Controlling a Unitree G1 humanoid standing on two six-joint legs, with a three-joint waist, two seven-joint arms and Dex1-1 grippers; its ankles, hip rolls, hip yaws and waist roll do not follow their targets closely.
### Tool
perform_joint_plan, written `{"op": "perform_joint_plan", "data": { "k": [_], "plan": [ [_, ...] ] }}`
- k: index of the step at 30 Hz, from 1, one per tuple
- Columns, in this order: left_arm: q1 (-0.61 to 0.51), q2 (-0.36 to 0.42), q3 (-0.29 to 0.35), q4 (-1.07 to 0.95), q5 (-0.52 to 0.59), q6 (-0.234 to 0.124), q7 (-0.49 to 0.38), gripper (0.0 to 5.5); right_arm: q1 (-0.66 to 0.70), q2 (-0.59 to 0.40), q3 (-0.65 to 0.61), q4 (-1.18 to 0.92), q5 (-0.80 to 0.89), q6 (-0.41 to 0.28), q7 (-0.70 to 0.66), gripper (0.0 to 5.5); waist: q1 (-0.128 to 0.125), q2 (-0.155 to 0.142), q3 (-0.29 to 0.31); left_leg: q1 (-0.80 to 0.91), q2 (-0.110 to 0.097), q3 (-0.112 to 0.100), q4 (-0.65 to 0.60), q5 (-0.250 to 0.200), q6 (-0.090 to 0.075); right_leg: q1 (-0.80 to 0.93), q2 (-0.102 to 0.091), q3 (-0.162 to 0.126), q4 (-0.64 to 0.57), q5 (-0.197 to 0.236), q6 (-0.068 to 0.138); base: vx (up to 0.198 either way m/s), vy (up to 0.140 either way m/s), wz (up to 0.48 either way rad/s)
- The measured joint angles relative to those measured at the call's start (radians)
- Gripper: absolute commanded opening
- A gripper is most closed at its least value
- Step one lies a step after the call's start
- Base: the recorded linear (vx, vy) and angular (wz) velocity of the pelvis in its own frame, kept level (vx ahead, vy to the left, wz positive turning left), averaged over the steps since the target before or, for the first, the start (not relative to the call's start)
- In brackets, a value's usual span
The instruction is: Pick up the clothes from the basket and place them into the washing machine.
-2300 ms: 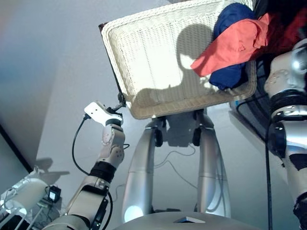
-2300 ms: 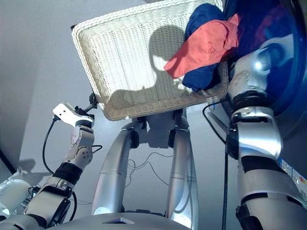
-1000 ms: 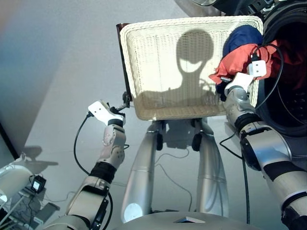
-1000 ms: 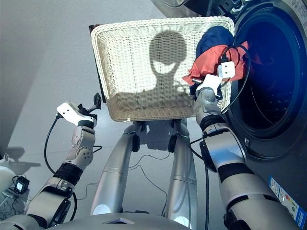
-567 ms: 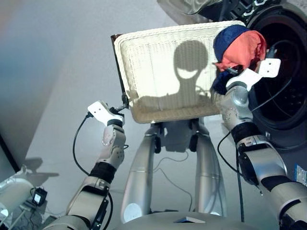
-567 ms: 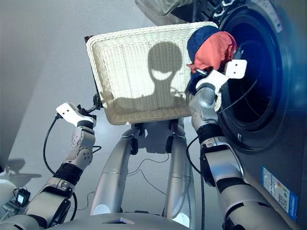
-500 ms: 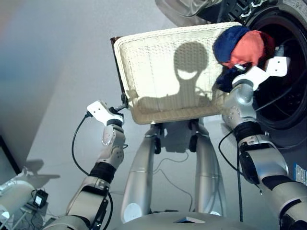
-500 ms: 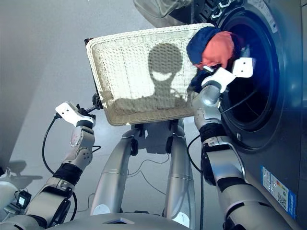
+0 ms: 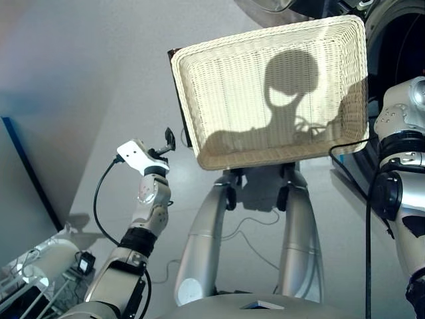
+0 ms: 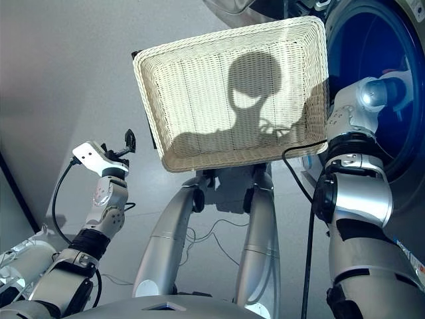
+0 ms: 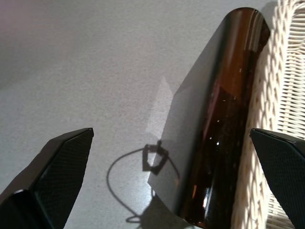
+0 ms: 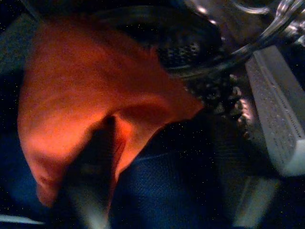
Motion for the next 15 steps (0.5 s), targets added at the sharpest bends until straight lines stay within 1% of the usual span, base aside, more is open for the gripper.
{"op": "perform_joint_plan", "data": {
  "k": [2,4,6,8,11,13,15],
  "plan": [
    [0.0,0.0,0.0,-0.011,0.001,0.0,-0.001,5.5,0.0,0.004,0.029,-0.002,-0.002,0.001,0.019,5.5,-0.001,0.0,0.0,-0.001,0.0,0.0,0.003,0.0,0.0,0.0,0.0,0.0,0.003,0.0,0.0,0.0,0.0,0.0],
    [0.002,0.001,0.0,-0.011,0.001,0.0,-0.006,5.5,0.003,0.021,0.062,-0.003,-0.002,0.002,0.073,5.5,-0.006,0.0,0.0,-0.001,0.0,-0.001,0.004,0.0,0.0,0.0,-0.001,-0.001,0.006,-0.001,0.001,0.0,0.0,0.0],
    [0.008,0.001,0.001,-0.008,0.0,0.0,-0.01,5.5,0.014,0.049,0.088,-0.009,0.03,-0.001,0.163,5.5,-0.013,-0.001,-0.001,0.0,0.0,-0.002,0.004,0.0,0.0,0.0,0.0,-0.001,0.007,-0.001,0.001,0.0,0.0,0.0],
    [0.021,0.0,0.003,-0.005,-0.001,0.002,-0.02,5.5,0.033,0.092,0.112,-0.012,0.067,-0.001,0.249,5.5,-0.027,-0.001,-0.001,0.0,0.0,-0.004,0.004,0.0,0.0,0.001,0.0,-0.003,0.007,-0.001,0.001,0.0,0.0,0.0],
    [0.023,-0.008,0.003,0.007,-0.019,0.005,-0.05,5.5,0.082,0.124,0.17,-0.003,0.11,0.006,0.361,5.5,-0.033,-0.002,-0.001,0.003,0.001,-0.006,0.007,0.0,0.0,0.007,0.0,-0.006,0.008,0.0,0.0,0.0,0.0,0.0],
    [0.025,-0.019,0.004,0.05,-0.049,0.008,-0.077,5.5,0.137,0.135,0.239,-0.005,0.112,0.035,0.441,5.5,-0.04,-0.003,-0.001,0.021,0.0,-0.011,0.004,-0.001,-0.001,0.028,-0.001,-0.011,0.006,-0.001,0.001,0.0,0.0,0.0],
    [0.039,-0.018,0.005,0.072,-0.078,0.019,-0.095,5.5,0.176,0.153,0.289,-0.006,0.108,0.057,0.493,5.5,-0.055,-0.007,-0.003,0.039,0.001,-0.016,0.001,-0.002,-0.002,0.05,-0.001,-0.017,0.002,-0.001,0.001,0.0,0.0,0.0]
  ]
}}
